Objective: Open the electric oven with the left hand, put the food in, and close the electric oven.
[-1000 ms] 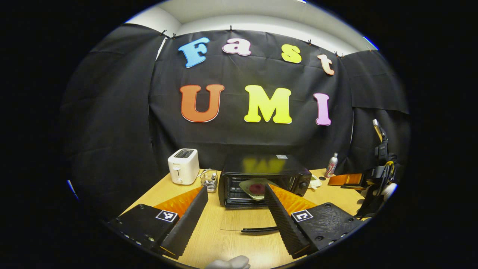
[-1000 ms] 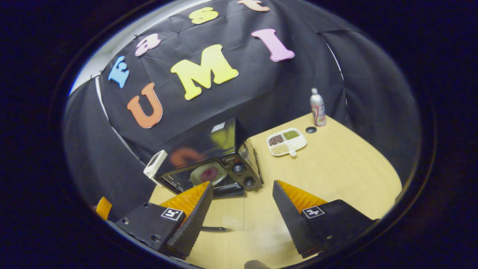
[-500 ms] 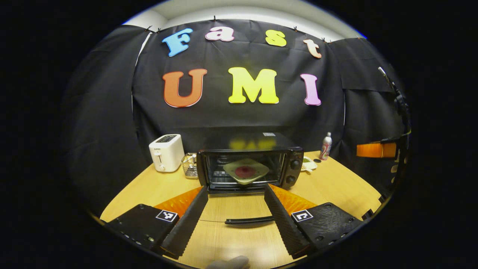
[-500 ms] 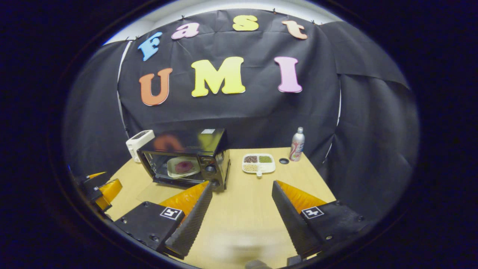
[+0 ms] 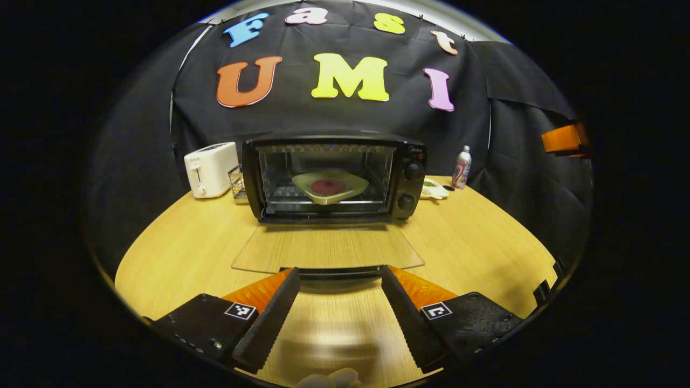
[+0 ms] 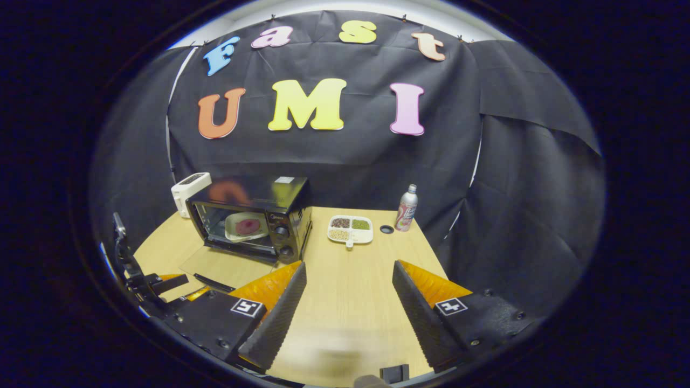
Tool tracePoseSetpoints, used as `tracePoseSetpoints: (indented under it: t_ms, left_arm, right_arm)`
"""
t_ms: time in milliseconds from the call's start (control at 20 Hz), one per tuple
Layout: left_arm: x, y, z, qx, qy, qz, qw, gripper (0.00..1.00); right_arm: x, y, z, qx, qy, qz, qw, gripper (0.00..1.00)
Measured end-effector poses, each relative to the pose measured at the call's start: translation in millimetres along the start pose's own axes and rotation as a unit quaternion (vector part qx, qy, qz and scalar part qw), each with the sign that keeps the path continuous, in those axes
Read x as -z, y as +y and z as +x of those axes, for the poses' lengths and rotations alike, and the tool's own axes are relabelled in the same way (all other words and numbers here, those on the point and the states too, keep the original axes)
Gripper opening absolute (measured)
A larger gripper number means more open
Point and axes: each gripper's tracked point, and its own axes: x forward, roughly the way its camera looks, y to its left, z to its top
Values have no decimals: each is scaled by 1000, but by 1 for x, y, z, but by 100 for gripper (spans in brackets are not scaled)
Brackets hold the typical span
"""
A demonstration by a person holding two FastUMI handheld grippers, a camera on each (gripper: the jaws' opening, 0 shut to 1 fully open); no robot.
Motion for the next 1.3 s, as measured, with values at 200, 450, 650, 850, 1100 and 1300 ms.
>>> tracePoseSetpoints:
  t_ms: [200, 450, 650, 850, 1100, 1300]
  left_arm:
    - [37, 1, 18, -2, 40, 2, 999, 95]
    - [49, 8, 35, -16, 54, 24, 998, 95]
    - [49, 12, 44, -24, 52, 37, 998, 96]
    - [49, 13, 47, -26, 54, 34, 998, 95]
    - [45, 13, 46, -24, 61, 22, 998, 96]
    - [33, 11, 40, -24, 51, 26, 998, 96]
  right_arm:
    - [5, -4, -4, 7, 10, -2, 1000, 96]
    - [4, -7, -9, 18, 7, -15, 1000, 96]
    - [7, -10, -11, 26, 10, -12, 1000, 100]
    - [9, -11, -12, 28, 15, -6, 999, 100]
    - [10, -6, -9, 23, 18, -7, 1000, 100]
    - [11, -2, -8, 19, 19, -3, 1000, 100]
